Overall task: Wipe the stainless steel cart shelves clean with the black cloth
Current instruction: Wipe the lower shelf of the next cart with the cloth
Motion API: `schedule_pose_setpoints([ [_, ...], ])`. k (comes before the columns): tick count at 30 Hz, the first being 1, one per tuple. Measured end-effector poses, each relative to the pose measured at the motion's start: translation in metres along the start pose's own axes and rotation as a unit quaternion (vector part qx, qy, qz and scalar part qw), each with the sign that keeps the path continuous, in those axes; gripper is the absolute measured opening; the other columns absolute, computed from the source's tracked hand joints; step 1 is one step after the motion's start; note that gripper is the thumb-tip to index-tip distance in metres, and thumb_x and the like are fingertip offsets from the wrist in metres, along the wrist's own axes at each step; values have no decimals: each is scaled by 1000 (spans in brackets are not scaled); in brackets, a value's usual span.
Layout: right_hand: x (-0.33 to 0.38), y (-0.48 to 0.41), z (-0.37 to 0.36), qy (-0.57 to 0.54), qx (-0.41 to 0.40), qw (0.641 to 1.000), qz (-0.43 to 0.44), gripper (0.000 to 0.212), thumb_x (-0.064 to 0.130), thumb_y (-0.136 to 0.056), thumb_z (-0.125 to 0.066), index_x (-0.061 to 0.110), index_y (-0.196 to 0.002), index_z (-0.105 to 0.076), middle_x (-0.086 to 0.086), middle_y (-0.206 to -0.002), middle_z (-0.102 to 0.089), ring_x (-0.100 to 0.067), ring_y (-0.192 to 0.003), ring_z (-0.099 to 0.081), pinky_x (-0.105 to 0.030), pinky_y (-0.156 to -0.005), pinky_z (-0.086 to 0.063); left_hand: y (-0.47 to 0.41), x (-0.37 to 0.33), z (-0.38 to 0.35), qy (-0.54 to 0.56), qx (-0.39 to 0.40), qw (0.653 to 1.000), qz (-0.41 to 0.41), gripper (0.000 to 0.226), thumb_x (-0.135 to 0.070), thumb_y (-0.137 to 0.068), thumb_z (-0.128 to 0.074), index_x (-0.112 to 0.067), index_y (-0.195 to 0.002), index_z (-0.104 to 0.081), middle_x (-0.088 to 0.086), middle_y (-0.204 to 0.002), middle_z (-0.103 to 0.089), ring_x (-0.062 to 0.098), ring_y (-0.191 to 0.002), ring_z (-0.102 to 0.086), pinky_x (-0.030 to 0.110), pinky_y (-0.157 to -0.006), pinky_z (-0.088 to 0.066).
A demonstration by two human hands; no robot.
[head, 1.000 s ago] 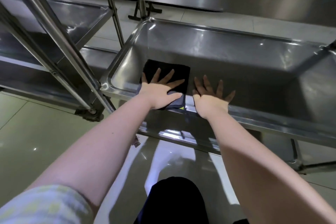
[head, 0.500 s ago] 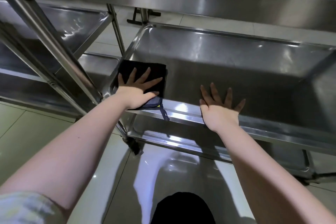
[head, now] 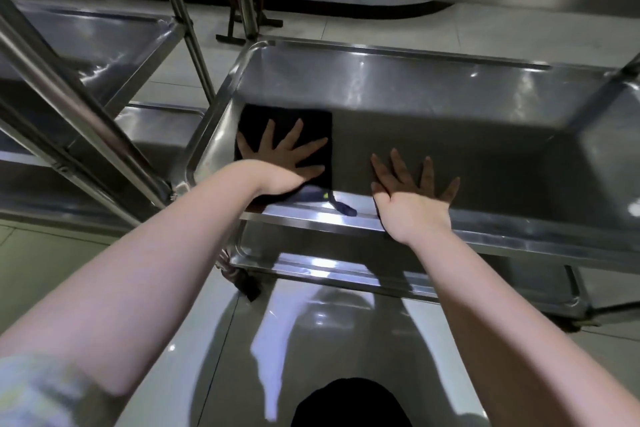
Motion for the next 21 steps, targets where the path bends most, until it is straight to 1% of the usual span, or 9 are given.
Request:
schedule_pose_setpoints([
  [2, 0, 1, 2, -3, 0, 1000, -2, 50, 53, -100, -12, 59, -144, 11, 23, -158, 19, -33, -147, 19, -72, -106, 14, 31, -17, -16, 6, 20, 999, -31, 52, -80, -85, -19, -77, -129, 9, -24, -155, 24, 32, -145, 23, 71, -104, 17],
  [4, 0, 2, 4, -9, -7, 1000, -4, 51, 52, -100, -14, 58, -146, 7, 23, -159, 16, -33, -147, 18, -72, -106, 15, 51, -32, -24, -4, 14, 999, -45, 51, -80, -85, -14, -76, -130, 10, -22, -155, 24, 32, -145, 23, 70, -104, 17],
  [8, -5, -3, 9, -40, 4, 999, 20, 51, 52, -100, -21, 55, -148, -3, 25, -160, 9, -28, -149, 15, -69, -108, 15, 58, -44, -19, -5, -16, 999, -29, 49, -76, -89, -14, -74, -134, 4, -22, -156, 22, 31, -146, 20, 70, -108, 10],
  [10, -26, -9, 17, -29, 3, 999, 32, 53, 53, -99, -24, 52, -149, -6, 22, -161, 4, -23, -150, 9, -65, -112, 11, 59, -44, -20, -10, -29, 999, -28, 48, -75, -88, -13, -75, -133, 4, -23, -157, 21, 30, -147, 19, 70, -108, 9],
  [12, -65, -13, 25, -11, -6, 1000, 0, 56, 60, -97, -26, 53, -149, -6, 21, -161, 4, -25, -150, 9, -65, -113, 9, 57, -44, -21, -8, -31, 999, -28, 46, -75, -87, -12, -77, -128, 8, -23, -157, 20, 31, -147, 18, 70, -108, 11],
  [14, -101, -13, 25, -15, 6, 999, -42, 59, 70, -92, -23, 58, -146, -2, 25, -160, 9, -32, -148, 14, -66, -112, 11, 49, -54, -21, 1, -21, 999, -32, 45, -75, -87, -12, -79, -125, 12, -23, -156, 21, 33, -146, 20, 70, -105, 14],
  [16, -110, -10, 20, -11, 15, 999, -45, 61, 75, -89, -20, 60, -145, 2, 27, -158, 14, -36, -147, 17, -66, -111, 12, 31, -76, -21, 1, -12, 999, -45, 47, -74, -89, -15, -78, -128, 11, -24, -156, 23, 33, -146, 22, 70, -104, 16],
  [18, -105, -9, 17, -5, 6, 999, -37, 62, 75, -89, -19, 59, -145, 3, 26, -158, 15, -37, -147, 18, -66, -110, 13, 4, -111, -18, -22, -21, 998, -56, 50, -73, -91, -16, -73, -133, 11, -21, -157, 24, 34, -145, 23, 72, -103, 17],
  [21, -105, -12, 16, -7, -14, 999, -34, 62, 70, -92, -19, 55, -148, 2, 24, -159, 13, -38, -147, 17, -67, -109, 14, -44, -164, -7, -31, -53, 996, -60, 52, -72, -92, -14, -66, -140, 6, -16, -159, 20, 38, -145, 20, 75, -102, 15],
])
Point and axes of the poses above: each hand's wrist, its own y-axis away from the middle knuckle, its own z-axis out of the back of the hand, x = y × z, the point moved 7 cm from there along -y, towards the middle knuckle
